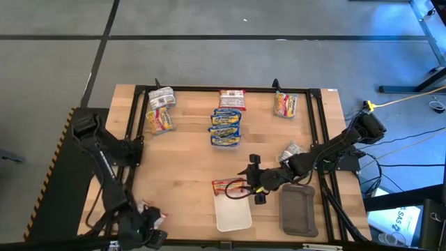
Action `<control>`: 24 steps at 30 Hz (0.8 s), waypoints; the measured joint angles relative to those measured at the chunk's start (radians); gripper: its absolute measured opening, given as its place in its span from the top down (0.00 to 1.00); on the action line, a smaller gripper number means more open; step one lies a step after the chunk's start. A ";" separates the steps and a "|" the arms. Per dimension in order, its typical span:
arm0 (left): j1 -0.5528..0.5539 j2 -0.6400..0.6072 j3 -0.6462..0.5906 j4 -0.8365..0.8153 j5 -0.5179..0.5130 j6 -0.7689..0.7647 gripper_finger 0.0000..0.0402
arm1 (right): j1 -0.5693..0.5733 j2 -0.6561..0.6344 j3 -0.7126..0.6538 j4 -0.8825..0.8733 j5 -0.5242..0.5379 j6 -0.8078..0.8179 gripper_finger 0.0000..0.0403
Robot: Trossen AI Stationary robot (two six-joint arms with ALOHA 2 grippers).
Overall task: Sort Maruchan noodles
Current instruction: Put the red noodle pack into the white bin
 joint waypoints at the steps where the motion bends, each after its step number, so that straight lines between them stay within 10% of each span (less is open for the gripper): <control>1: -0.004 0.008 0.024 -0.030 -0.003 -0.004 0.68 | 0.000 0.000 0.000 -0.002 0.000 0.000 0.49; 11: -0.002 0.184 0.326 -0.454 0.004 -0.013 0.68 | 0.000 0.000 0.000 -0.015 0.000 0.002 0.49; 24: -0.004 0.281 0.339 -0.487 0.130 -0.004 0.68 | 0.000 0.000 0.000 -0.016 0.000 0.023 0.49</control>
